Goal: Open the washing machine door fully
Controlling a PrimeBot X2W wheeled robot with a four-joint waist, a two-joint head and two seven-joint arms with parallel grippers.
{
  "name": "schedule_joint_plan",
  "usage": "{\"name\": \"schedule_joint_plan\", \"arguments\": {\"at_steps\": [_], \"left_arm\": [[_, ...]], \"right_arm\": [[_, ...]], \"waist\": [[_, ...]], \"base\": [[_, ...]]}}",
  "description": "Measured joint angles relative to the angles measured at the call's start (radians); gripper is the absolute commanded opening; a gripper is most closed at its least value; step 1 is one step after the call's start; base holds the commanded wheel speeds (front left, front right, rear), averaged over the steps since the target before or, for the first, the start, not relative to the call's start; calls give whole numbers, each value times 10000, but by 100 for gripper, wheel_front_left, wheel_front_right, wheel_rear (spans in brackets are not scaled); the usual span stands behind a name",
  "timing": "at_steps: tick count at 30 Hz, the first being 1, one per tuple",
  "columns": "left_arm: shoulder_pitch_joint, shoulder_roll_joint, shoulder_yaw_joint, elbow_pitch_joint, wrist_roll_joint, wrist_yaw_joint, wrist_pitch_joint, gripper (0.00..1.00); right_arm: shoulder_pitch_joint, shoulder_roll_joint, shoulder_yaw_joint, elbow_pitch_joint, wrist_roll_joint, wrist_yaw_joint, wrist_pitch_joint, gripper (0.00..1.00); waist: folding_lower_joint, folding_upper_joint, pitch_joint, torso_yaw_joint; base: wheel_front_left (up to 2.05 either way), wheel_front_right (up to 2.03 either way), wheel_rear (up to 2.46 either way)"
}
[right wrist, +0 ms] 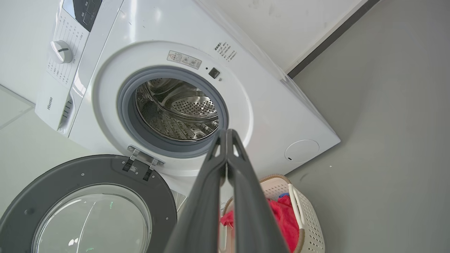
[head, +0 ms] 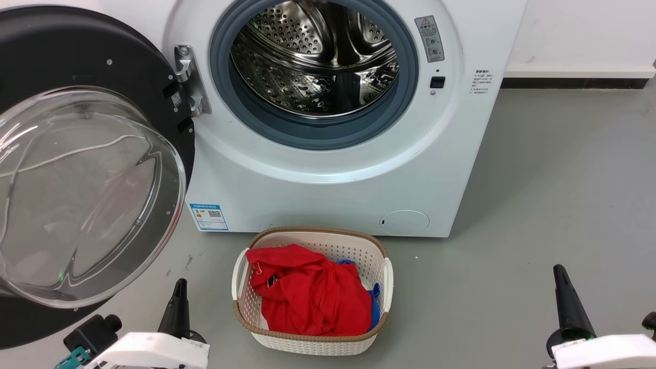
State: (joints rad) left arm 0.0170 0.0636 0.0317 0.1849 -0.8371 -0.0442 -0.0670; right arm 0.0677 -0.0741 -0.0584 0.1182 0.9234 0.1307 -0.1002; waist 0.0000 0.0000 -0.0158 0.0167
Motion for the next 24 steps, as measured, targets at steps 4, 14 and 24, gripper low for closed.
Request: {"name": "schedule_joint_plan", "arguments": {"at_steps": [4,14,24], "left_arm": [[-62,-13,54,46,-535,-61,128,0],[-241,-29,171,140,-1657,-178,382,0],[-425,-48,301,222,-2805,-284,656,0]], "right_arm": [[-110,-8,-2,94,502,0,136,0],[-365,-19,-4,268,1582,-2,391,0],[-615,-27,-21,451,2656,-2,660,0]], "waist": [[0,0,9,-9],[0,0,31,-28],[0,0,55,-49]], "base": [[0,0,0],[0,0,0],[0,0,0]]}}
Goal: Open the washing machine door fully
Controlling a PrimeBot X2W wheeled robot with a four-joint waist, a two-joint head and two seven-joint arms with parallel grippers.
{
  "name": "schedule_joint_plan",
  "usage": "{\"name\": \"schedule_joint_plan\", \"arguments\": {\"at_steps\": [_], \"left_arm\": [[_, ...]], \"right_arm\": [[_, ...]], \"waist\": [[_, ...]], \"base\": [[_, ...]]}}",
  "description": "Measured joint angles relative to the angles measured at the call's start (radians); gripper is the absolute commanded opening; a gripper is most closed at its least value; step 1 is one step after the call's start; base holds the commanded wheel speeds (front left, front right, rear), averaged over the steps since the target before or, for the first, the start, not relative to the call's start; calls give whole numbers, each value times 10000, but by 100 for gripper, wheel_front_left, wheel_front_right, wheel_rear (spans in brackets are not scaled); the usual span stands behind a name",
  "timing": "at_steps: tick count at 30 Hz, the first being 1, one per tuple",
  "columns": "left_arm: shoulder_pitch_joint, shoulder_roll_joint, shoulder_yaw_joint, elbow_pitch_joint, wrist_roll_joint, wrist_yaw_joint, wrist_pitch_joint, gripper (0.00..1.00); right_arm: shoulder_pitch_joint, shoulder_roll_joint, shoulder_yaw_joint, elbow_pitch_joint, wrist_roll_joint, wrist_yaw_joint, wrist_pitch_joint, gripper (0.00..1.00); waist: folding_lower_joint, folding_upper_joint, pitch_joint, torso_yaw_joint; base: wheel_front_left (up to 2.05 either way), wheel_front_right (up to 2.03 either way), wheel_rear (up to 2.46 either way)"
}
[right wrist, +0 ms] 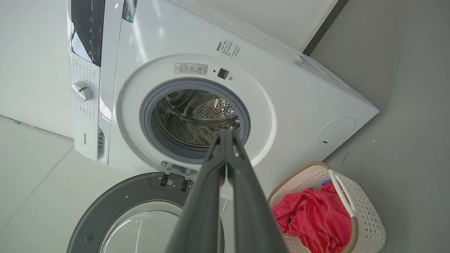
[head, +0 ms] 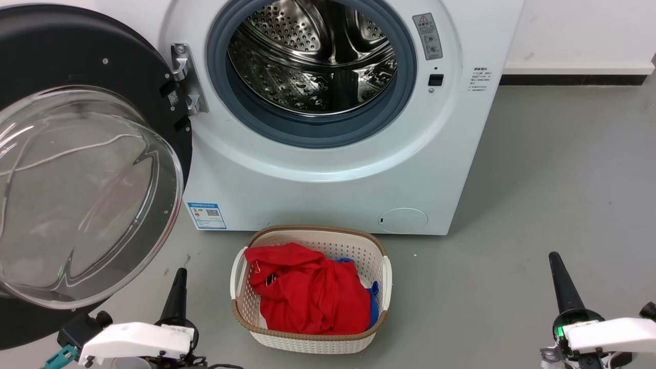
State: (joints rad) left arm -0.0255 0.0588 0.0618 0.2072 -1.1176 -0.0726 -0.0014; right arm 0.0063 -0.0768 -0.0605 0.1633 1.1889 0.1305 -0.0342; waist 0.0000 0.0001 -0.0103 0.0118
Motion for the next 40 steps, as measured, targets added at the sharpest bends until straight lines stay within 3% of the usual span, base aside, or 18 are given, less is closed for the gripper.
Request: {"name": "schedule_joint_plan", "arguments": {"at_steps": [40], "left_arm": [[-647,-69,439,320,-4134,-483,965,0]], "right_arm": [[-873,8,-153,671,3774,0,1022,0]], "waist": [[0,0,109,-96]], "base": [[0,0,0]]}}
